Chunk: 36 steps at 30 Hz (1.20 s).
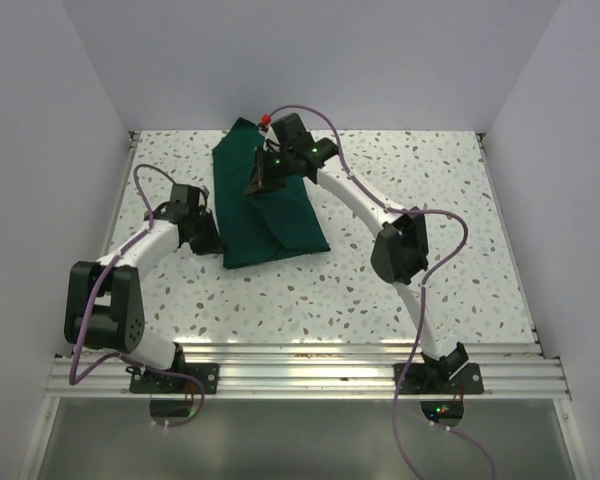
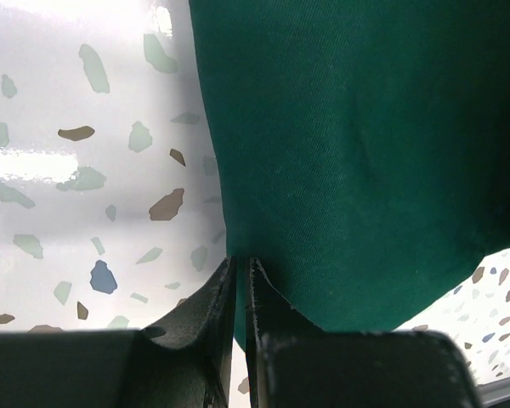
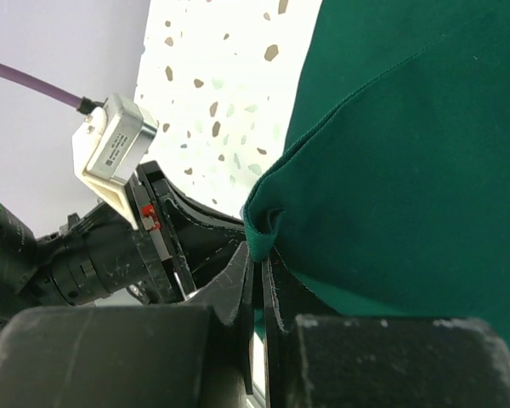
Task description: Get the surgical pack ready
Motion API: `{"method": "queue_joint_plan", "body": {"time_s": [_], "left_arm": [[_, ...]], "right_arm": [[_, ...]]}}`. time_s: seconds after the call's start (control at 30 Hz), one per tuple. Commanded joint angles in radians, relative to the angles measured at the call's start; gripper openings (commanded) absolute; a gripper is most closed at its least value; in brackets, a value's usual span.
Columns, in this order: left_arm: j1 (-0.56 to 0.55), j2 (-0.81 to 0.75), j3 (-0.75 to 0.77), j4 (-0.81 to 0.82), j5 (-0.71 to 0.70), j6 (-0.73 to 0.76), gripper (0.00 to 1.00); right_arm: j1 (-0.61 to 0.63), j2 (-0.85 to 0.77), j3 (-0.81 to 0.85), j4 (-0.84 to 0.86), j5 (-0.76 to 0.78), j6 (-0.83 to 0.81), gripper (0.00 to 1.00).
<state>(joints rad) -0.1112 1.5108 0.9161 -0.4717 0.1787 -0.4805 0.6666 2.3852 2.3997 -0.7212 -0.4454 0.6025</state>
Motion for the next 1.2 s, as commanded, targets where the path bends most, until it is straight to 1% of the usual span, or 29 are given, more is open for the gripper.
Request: {"method": "queue_joint_plan", "body": {"time_s": [0.0, 0.2, 0.3, 0.43, 0.47, 0.57, 0.67, 0.8, 0.9, 1.0, 1.17], "left_arm": [[0.008, 0.0, -0.006, 0.05, 0.015, -0.013, 0.12], [0.008, 0.006, -0.008, 0.064, 0.028, -0.023, 0.12], [0.008, -0.003, 0.009, 0.05, 0.015, -0.024, 0.12], [0.011, -0.07, 0.055, -0.017, -0.083, 0.003, 0.12], [0.018, -0.08, 0.072, -0.027, -0.119, 0.011, 0.13], [0.048, -0.077, 0.099, -0.048, -0.128, 0.042, 0.13], [0.068, -0.032, 0.109, -0.044, -0.105, 0.06, 0.1], [0.07, 0.028, 0.106, -0.005, -0.079, 0.056, 0.05], [0.07, 0.077, 0.112, 0.031, -0.055, 0.048, 0.04], [0.07, 0.124, 0.139, 0.047, -0.005, 0.04, 0.0], [0.07, 0.152, 0.168, 0.058, 0.024, 0.026, 0.0]], "right_arm": [[0.007, -0.004, 0.019, 0.089, -0.036, 0.025, 0.0], [0.011, -0.003, -0.034, 0.132, -0.016, 0.051, 0.0], [0.011, -0.027, -0.071, 0.134, 0.026, 0.08, 0.0], [-0.005, -0.089, -0.109, 0.143, 0.076, 0.1, 0.0], [-0.012, -0.096, -0.112, 0.149, 0.073, 0.132, 0.0], [-0.027, -0.122, -0.113, 0.164, 0.071, 0.19, 0.0], [-0.03, -0.135, -0.114, 0.229, 0.05, 0.256, 0.0], [-0.025, -0.165, -0.152, 0.362, 0.053, 0.342, 0.0], [-0.021, -0.166, -0.162, 0.417, 0.065, 0.387, 0.0], [-0.013, -0.143, -0.169, 0.457, 0.06, 0.439, 0.0], [0.03, -0.1, -0.174, 0.531, 0.076, 0.494, 0.0]]}}
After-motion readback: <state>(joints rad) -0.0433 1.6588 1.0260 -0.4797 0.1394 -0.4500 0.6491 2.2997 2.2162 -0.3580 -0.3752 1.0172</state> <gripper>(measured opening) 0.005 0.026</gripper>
